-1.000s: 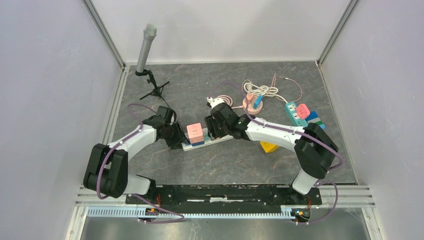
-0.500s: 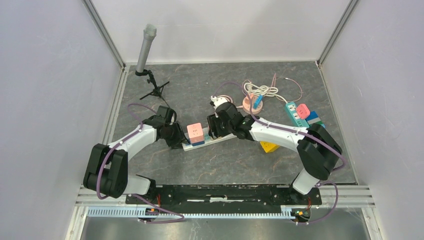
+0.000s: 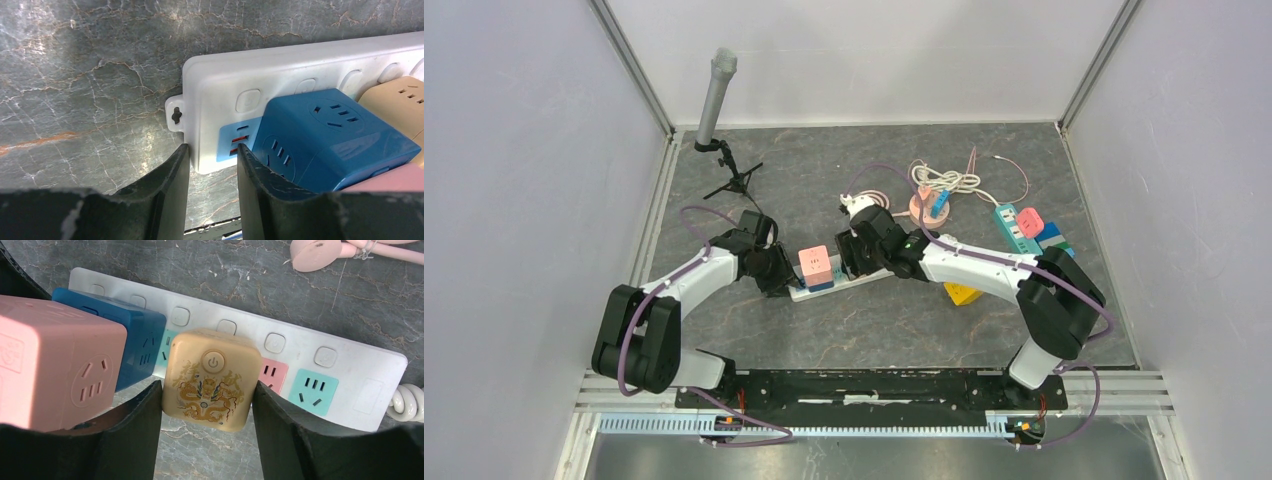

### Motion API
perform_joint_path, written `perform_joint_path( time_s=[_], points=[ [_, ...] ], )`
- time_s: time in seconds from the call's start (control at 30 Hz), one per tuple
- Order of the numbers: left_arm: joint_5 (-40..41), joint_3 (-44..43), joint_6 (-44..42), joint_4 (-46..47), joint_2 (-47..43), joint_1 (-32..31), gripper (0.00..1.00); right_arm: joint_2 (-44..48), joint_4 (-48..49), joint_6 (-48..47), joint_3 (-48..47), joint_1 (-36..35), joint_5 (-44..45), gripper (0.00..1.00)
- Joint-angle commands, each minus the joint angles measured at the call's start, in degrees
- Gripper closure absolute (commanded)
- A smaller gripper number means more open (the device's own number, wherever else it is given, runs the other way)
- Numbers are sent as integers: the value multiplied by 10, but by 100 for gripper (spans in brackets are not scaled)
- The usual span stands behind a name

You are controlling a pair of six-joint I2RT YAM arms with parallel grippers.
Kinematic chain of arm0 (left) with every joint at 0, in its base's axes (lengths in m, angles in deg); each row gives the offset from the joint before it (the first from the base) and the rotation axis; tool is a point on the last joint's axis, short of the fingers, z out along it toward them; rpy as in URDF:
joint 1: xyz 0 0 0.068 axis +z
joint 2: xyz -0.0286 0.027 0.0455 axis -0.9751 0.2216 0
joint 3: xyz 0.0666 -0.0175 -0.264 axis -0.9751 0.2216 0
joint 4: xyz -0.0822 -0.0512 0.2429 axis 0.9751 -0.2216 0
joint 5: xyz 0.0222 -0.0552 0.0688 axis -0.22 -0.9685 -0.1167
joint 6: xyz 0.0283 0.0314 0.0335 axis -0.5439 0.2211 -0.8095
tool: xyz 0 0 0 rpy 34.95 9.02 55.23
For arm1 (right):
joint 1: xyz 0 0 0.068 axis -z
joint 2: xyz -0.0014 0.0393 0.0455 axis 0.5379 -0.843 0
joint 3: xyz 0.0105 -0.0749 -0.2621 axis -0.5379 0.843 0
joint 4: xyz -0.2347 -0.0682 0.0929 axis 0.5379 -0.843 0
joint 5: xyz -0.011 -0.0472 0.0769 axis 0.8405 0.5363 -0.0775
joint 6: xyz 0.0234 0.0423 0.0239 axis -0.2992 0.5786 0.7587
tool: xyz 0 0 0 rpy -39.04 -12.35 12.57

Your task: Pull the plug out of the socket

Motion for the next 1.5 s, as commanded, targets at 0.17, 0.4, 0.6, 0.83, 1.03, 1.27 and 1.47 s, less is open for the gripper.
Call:
perform_joint_path(
  time_s=[0.17, 0.4, 0.6, 0.83, 1.03, 1.27, 1.47],
  points=[
    [116, 34, 2, -30, 34, 2, 57, -8, -17, 10, -7, 3, 15, 17],
    [118, 32, 1, -31, 35, 2, 57, -36, -15, -2, -57, -11, -11, 45],
    [120, 31, -5, -35, 33, 2, 58, -23, -65, 17, -110, -15, 17, 100],
    [137, 28, -8, -37, 35, 2, 58, -22, -78, 35, -132, -11, -5, 100],
    [133, 26, -8, -39, 34, 3, 58, -17, -76, 34, -111, -12, 8, 100],
    [132, 32, -5, -36, 25, 3, 58, 36, -27, 30, -58, -12, 26, 100],
    [132, 32, -2, -37, 15, 2, 59, 68, -37, 33, -55, -12, 42, 100]
  ],
)
